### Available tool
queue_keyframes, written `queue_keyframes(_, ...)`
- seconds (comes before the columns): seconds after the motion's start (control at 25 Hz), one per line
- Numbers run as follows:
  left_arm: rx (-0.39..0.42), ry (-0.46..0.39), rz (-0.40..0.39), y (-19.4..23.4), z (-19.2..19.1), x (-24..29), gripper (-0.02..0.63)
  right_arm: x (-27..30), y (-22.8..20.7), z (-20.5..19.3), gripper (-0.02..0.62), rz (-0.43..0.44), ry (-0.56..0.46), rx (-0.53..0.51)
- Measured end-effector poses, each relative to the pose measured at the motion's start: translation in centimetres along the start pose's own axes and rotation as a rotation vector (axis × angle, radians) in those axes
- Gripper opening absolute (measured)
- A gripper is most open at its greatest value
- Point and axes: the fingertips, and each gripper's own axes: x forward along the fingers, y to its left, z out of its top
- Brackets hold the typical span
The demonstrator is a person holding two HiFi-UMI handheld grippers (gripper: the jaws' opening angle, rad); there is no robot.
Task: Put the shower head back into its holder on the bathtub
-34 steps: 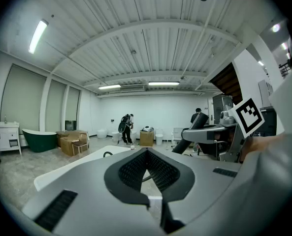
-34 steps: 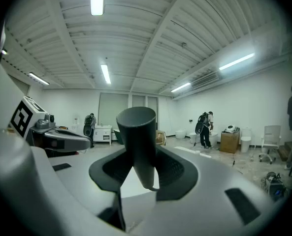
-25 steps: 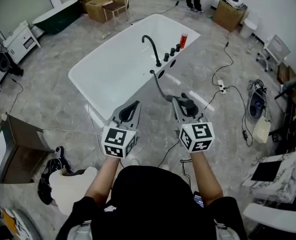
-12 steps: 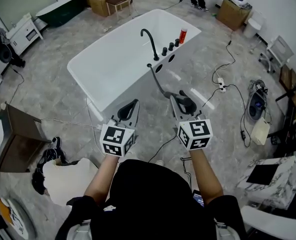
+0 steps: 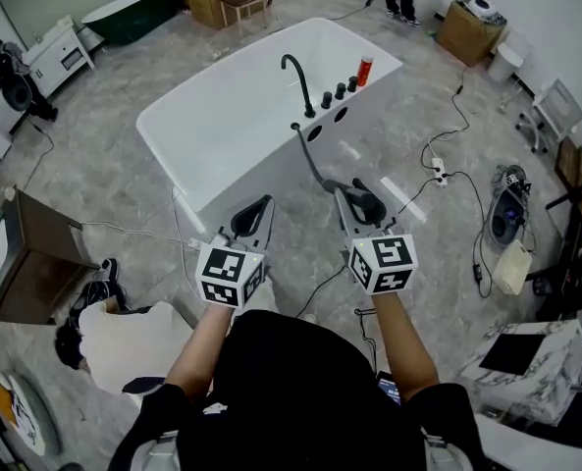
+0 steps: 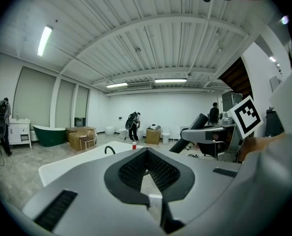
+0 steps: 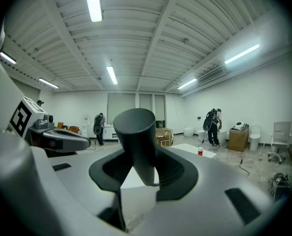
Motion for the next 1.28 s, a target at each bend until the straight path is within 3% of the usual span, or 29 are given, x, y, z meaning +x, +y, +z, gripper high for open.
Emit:
queue_keyframes(0.48,-0.024,-0.004,-0.019,3.5,0.6,5.8,0.014,5.4,-2.4,1.1,0.146,0.002,-0.017,0.009)
queue_keyframes(1.28,-0.059,0.006,-0.052,17.3,4.0,21.0,0.014,25.2,-7.4,4.5,0.146,-0.006,-0.006,0.025)
